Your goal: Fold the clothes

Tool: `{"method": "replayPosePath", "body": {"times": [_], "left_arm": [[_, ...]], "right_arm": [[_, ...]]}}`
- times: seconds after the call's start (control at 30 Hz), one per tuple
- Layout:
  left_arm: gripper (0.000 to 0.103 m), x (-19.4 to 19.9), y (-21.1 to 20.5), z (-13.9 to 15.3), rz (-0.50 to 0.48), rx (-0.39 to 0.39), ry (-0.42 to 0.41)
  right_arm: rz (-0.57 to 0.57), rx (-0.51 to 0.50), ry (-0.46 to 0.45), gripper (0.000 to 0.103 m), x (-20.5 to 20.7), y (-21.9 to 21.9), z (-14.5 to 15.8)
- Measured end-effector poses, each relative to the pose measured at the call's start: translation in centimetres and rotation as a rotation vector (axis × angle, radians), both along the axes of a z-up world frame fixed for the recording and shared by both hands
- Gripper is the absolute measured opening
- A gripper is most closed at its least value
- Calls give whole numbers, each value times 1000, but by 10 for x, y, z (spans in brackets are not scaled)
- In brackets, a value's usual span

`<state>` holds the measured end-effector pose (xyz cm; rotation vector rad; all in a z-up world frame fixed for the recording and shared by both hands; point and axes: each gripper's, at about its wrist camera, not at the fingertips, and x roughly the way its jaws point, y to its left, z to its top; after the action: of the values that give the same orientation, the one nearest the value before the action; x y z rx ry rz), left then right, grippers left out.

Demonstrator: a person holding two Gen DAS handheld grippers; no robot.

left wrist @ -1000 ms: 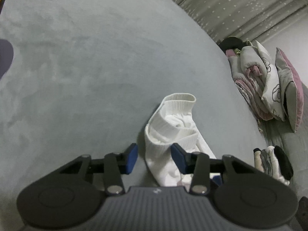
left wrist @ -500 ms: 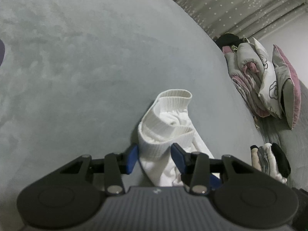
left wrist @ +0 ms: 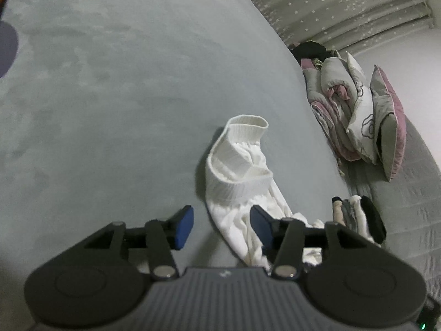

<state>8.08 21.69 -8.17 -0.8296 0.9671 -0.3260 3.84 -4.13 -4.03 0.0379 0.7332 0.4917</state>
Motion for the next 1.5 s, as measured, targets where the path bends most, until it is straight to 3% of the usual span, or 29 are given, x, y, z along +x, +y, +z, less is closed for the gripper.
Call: {"method": "replayPosePath", "body": {"times": [0.3, 0.6, 0.73, 0.77, 0.83, 0.9, 1.07, 1.3, 1.37, 1.4, 1.5], "left_arm": [[52, -5, 15, -3, 16, -47, 9], [52, -2, 6, -3, -2, -73, 7], [52, -1, 4, -4, -5, -64, 9], [52, -2, 4, -4, -4, -63, 9], [52, -2, 6, -4, 2, -60, 8], [52, -2, 8, -3, 13, -58, 6], [52, -3, 10, -3, 14, -66, 5], [54, 1, 5, -11, -27, -139, 41], [57, 3, 5, -15, -31, -178, 64], [57, 3, 5, -17, -29, -192, 71], [57, 4, 9, -20, -12, -222, 75]], "right_arm": [[60, -3, 3, 6, -32, 17, -2], [157, -99, -22, 6, -55, 36, -8], [146, -113, -32, 8, -58, 34, -11], [133, -96, -25, 11, -57, 31, -9], [100, -49, -15, 33, -52, 24, -4], [66, -5, -21, 40, -50, 16, 3], [-5, 17, -33, 40, -30, 7, 6], [-77, 36, 51, 40, 1, 14, -21], [-77, 51, 32, 31, -4, 18, -19], [-62, 63, 18, 21, -7, 22, -17], [3, 93, -16, 18, -17, 33, -13]]}}
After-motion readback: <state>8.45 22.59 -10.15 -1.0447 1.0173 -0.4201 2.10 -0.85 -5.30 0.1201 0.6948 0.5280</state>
